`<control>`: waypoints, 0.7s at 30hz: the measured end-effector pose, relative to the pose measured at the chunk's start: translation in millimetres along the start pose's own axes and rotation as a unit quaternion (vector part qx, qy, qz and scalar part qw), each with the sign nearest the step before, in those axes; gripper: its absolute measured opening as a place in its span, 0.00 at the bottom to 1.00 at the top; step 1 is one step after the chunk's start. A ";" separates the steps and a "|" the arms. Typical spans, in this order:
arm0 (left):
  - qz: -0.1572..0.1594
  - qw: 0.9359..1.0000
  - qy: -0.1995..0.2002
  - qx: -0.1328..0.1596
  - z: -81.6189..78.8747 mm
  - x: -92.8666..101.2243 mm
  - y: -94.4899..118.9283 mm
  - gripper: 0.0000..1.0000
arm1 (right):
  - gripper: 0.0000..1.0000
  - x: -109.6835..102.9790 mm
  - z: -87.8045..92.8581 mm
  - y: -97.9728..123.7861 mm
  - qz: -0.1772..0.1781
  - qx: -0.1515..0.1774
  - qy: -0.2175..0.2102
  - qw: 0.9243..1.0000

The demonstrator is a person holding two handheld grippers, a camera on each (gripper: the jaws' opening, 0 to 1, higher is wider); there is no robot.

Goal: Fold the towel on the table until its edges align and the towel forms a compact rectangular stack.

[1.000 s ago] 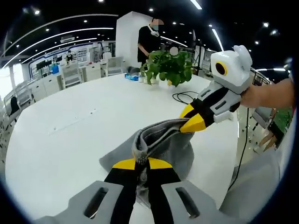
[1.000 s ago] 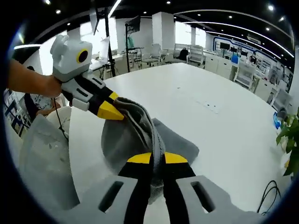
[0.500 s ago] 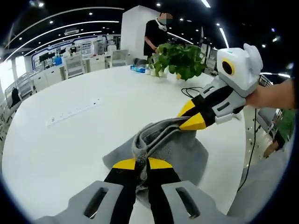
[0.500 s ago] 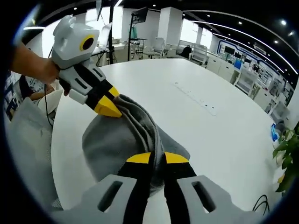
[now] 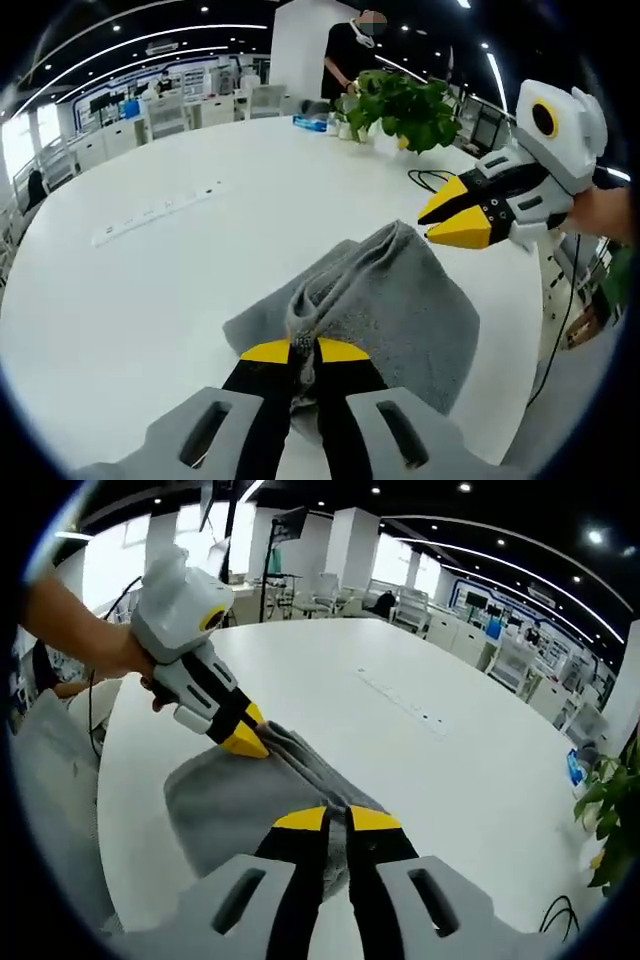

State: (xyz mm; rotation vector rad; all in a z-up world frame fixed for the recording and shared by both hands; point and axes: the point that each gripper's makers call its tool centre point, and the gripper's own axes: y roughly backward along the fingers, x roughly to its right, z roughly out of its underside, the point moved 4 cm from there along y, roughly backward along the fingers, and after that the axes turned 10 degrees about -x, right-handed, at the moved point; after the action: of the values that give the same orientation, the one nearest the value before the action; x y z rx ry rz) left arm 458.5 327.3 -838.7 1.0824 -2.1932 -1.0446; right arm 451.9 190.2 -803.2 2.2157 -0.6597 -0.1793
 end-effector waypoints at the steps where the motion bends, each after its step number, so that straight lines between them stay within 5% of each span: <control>1: -0.003 1.000 -0.003 -0.002 0.1 -0.5 -2.8 0.08 | 0.04 -1.4 4.8 -3.5 -0.004 -0.011 -0.003 1.000; 7: -0.018 1.000 0.018 -0.003 2.8 -4.9 -12.4 0.12 | 0.05 6.2 24.1 -27.1 0.010 -0.042 -0.004 0.999; 18: -0.059 0.998 -0.004 0.000 10.8 -14.8 -22.1 0.21 | 0.00 15.0 43.3 -54.8 0.008 -0.079 -0.044 0.996; 21: -0.070 0.997 -0.020 0.001 10.4 -15.6 -24.1 0.22 | 0.00 14.7 44.2 -54.5 0.008 -0.086 -0.082 0.993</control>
State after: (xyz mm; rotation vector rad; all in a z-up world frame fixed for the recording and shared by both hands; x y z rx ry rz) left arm 471.2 334.9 -865.4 1.2399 -2.1749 -1.1329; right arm 471.5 183.0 -871.7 2.0447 -0.7220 -0.3984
